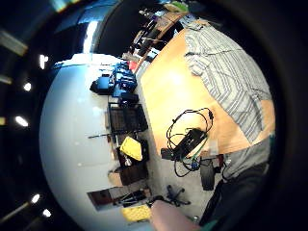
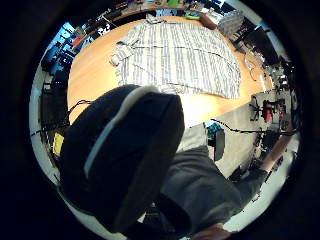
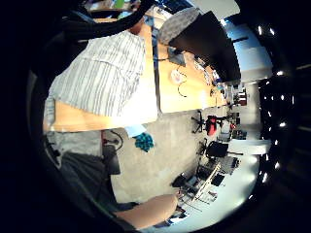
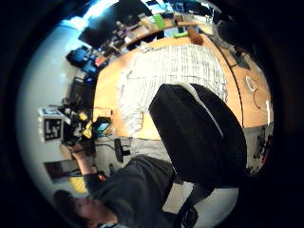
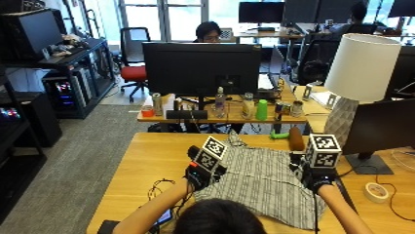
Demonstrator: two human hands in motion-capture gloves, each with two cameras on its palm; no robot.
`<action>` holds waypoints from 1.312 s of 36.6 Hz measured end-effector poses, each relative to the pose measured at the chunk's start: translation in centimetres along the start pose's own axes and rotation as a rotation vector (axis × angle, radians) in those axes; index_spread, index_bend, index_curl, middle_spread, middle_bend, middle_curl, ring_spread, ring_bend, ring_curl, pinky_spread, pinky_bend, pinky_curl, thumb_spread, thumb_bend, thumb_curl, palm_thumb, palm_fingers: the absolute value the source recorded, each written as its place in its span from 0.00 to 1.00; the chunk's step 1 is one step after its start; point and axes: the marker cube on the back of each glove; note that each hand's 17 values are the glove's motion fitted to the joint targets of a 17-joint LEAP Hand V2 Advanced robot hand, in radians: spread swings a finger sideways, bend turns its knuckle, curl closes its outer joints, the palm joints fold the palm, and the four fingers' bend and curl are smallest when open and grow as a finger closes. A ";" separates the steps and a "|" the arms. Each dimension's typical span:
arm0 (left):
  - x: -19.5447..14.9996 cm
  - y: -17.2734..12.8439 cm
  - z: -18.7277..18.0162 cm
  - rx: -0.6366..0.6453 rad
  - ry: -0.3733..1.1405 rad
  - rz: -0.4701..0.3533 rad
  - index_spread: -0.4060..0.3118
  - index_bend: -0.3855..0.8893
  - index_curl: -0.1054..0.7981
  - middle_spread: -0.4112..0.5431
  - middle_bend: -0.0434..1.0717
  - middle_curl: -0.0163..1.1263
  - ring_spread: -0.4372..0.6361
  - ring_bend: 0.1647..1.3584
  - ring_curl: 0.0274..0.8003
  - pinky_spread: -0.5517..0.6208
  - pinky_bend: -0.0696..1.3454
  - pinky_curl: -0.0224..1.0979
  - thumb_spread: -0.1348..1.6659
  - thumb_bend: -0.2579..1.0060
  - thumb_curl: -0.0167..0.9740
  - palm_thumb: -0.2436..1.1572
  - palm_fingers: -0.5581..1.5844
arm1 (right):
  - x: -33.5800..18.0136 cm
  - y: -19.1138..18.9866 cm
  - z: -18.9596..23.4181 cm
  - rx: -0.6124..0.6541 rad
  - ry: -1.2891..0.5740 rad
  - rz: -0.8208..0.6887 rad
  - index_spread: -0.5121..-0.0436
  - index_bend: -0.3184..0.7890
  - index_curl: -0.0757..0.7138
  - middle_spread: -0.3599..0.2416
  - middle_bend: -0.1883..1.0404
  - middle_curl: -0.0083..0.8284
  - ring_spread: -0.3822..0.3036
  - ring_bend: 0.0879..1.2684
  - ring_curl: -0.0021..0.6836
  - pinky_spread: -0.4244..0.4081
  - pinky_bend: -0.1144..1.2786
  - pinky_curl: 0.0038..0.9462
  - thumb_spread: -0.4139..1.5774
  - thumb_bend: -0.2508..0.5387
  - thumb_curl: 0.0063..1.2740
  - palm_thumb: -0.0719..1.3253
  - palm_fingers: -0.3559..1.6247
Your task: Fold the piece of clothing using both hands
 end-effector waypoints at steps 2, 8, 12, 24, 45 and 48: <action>0.1 0.1 -0.2 -0.001 -0.005 0.000 0.57 0.41 0.17 0.53 0.17 0.05 0.53 0.26 0.10 0.64 0.29 0.09 0.34 0.21 0.03 0.20 0.40 | 0.0 0.3 0.0 0.002 0.001 -0.008 0.71 0.45 0.20 0.56 0.34 0.10 0.58 0.26 0.14 0.60 0.38 0.12 0.47 0.54 0.02 0.24 0.51; 0.7 0.5 -0.7 0.001 -0.033 0.008 0.58 0.42 0.23 0.57 0.18 0.10 0.59 0.32 0.20 0.72 0.32 0.16 0.50 0.20 0.07 0.20 0.37 | 0.7 1.4 1.0 -0.003 0.007 -0.022 0.54 0.44 0.31 0.54 0.33 0.19 0.59 0.28 0.28 0.64 0.39 0.21 0.65 0.57 0.04 0.27 0.49; 0.8 0.3 -0.5 -0.002 -0.033 0.012 0.58 0.43 0.26 0.59 0.18 0.12 0.62 0.34 0.22 0.75 0.33 0.19 0.56 0.19 0.09 0.20 0.36 | 1.6 1.6 1.6 -0.007 0.022 -0.011 0.49 0.43 0.34 0.53 0.33 0.23 0.59 0.28 0.32 0.65 0.39 0.24 0.72 0.57 0.05 0.28 0.49; 0.6 -0.8 0.8 -0.014 0.015 0.011 0.57 0.43 0.34 0.61 0.19 0.16 0.65 0.37 0.27 0.79 0.34 0.23 0.65 0.19 0.14 0.18 0.34 | 2.7 1.4 1.2 -0.015 0.023 0.029 0.44 0.41 0.39 0.54 0.32 0.32 0.59 0.27 0.38 0.67 0.38 0.28 0.83 0.52 0.07 0.28 0.49; 4.8 -4.7 10.1 -0.182 0.265 0.206 0.59 0.39 0.37 0.67 0.18 0.21 0.67 0.41 0.32 0.79 0.43 0.31 0.62 0.19 0.22 0.18 0.30 | 2.7 1.6 2.9 -0.067 0.026 0.032 0.43 0.40 0.42 0.54 0.31 0.41 0.58 0.27 0.45 0.66 0.36 0.33 0.87 0.44 0.11 0.31 0.49; 5.8 -5.7 12.8 -0.247 0.290 0.234 0.59 0.37 0.36 0.69 0.18 0.21 0.68 0.43 0.33 0.80 0.46 0.32 0.60 0.19 0.23 0.19 0.29 | 2.8 1.4 3.6 -0.076 0.025 0.035 0.43 0.40 0.42 0.54 0.31 0.41 0.58 0.26 0.46 0.66 0.36 0.34 0.87 0.43 0.11 0.31 0.49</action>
